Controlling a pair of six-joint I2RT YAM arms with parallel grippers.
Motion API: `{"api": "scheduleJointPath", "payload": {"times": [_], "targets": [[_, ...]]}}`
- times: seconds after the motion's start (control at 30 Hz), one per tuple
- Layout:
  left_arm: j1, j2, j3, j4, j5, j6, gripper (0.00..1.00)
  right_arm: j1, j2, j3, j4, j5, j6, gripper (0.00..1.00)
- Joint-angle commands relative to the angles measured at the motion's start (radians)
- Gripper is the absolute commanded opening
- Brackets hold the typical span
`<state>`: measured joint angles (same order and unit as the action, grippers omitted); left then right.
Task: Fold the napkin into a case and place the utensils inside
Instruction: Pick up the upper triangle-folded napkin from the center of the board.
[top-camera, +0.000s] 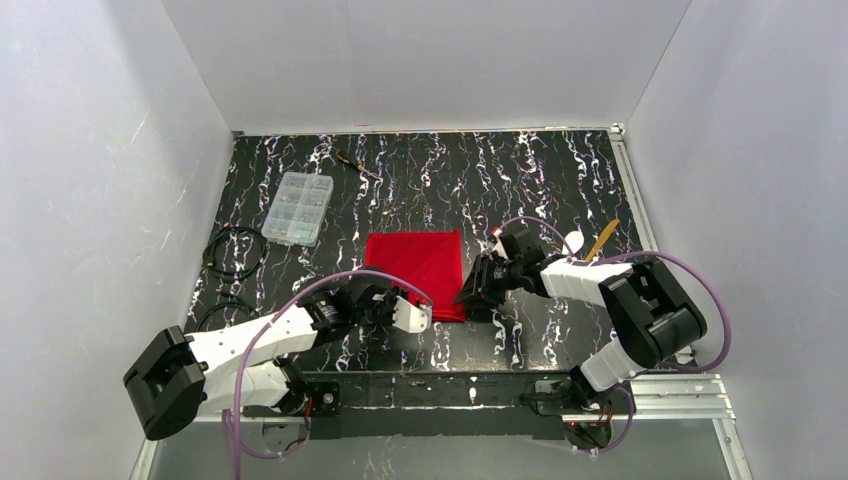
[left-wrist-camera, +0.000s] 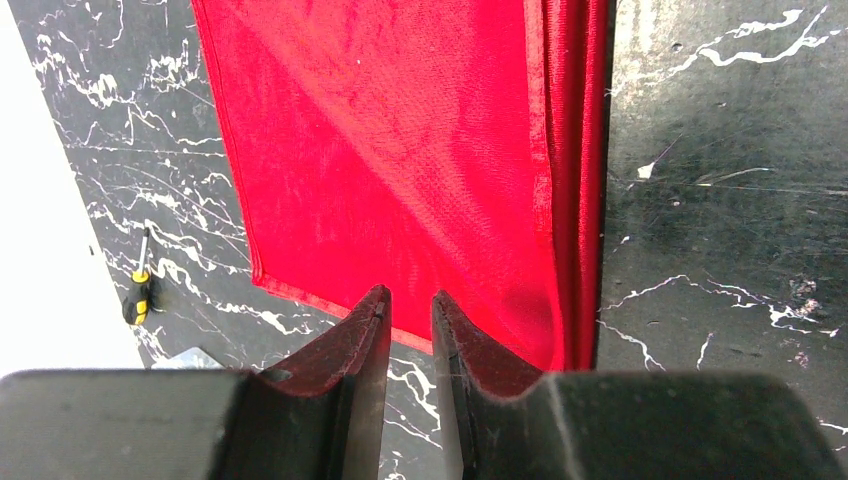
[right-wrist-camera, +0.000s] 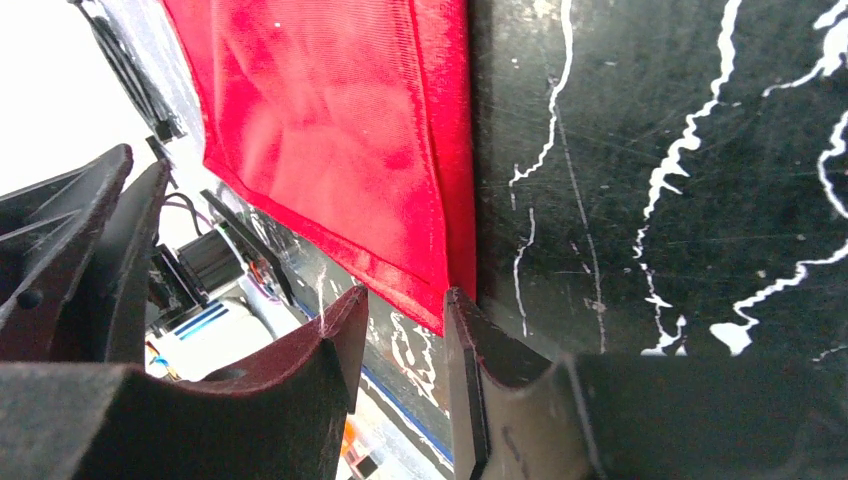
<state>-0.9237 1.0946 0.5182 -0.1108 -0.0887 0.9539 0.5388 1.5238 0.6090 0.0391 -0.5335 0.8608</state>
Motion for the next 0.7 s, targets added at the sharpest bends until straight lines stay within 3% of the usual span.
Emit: {"api": "scheduleJointPath", "payload": {"times": [0.0,0.33,0.67], "targets": [[0.005,-0.015,0.005,0.003,0.009,0.012,0.21,0.005,0.018,-0.010,0.010,-0.023,-0.017,0.42],[0.006,-0.019,0.002,0.016,0.005,0.021,0.21,0.005,0.012,-0.018,0.007,-0.026,-0.012,0.43],[0.006,-0.016,0.008,0.013,0.002,0.028,0.21,0.012,0.040,-0.063,0.089,-0.049,0.027,0.35]]}}
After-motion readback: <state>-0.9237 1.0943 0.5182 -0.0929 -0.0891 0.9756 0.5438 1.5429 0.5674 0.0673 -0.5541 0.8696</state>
